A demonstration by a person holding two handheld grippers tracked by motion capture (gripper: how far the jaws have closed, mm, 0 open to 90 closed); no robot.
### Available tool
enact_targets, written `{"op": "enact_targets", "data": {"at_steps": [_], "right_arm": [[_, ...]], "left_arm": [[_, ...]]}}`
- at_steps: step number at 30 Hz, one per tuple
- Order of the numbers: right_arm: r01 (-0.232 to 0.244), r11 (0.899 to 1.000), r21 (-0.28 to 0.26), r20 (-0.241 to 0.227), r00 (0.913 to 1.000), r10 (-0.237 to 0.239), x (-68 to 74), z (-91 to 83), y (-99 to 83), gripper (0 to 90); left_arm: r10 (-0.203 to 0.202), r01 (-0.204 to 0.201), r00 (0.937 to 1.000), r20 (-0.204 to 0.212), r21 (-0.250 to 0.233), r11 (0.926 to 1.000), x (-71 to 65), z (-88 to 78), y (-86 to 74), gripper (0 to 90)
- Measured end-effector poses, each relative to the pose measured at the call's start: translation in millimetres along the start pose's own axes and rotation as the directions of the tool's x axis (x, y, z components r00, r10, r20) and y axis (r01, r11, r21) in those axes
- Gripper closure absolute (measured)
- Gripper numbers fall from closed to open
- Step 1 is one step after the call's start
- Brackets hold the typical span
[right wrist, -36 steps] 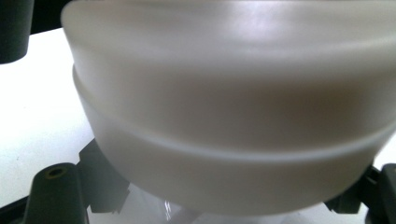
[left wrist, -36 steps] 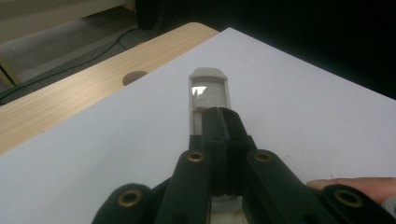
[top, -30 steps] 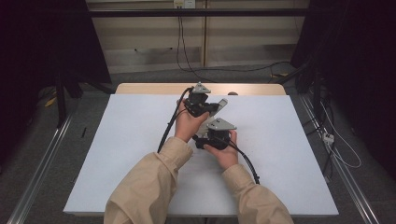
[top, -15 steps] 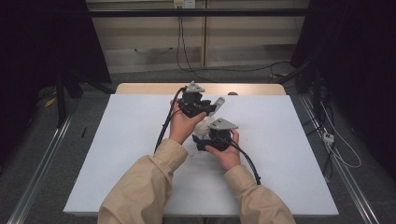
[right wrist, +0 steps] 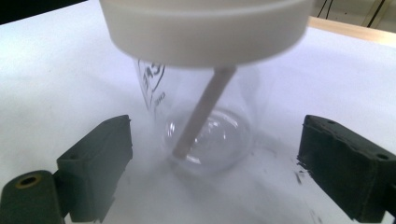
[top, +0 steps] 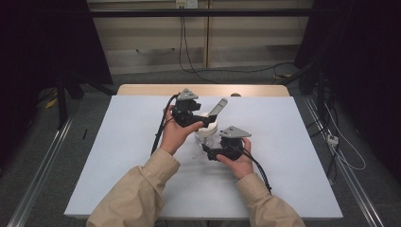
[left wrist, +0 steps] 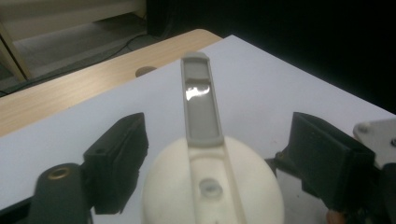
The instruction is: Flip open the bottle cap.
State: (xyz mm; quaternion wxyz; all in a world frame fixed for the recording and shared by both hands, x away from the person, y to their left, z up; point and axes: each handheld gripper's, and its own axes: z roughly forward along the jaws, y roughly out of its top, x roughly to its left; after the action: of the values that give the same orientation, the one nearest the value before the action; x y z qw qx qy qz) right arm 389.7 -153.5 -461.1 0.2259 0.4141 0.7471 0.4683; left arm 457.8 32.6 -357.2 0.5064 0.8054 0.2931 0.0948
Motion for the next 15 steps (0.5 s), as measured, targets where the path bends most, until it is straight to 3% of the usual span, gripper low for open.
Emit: {"op": "enact_targets", "data": {"at_steps": [8, 15], "right_arm": [[0.022, 1.000, 0.009, -0.025, 0.9995, -0.021, -3.0, -23.2, -8.3, 9.8], [0.032, 0.999, 0.026, -0.041, 0.9987, -0.031, -6.9, -40.9, -12.9, 9.9]], "left_arm": [[0.019, -0.019, 0.9994, 0.030, 0.000, 0.9998, -3.6, -17.1, -19.0, 13.2], [-0.003, 0.002, 0.9994, 0.034, 0.008, 1.0000, 0.8, -30.3, -42.8, 12.1]]}}
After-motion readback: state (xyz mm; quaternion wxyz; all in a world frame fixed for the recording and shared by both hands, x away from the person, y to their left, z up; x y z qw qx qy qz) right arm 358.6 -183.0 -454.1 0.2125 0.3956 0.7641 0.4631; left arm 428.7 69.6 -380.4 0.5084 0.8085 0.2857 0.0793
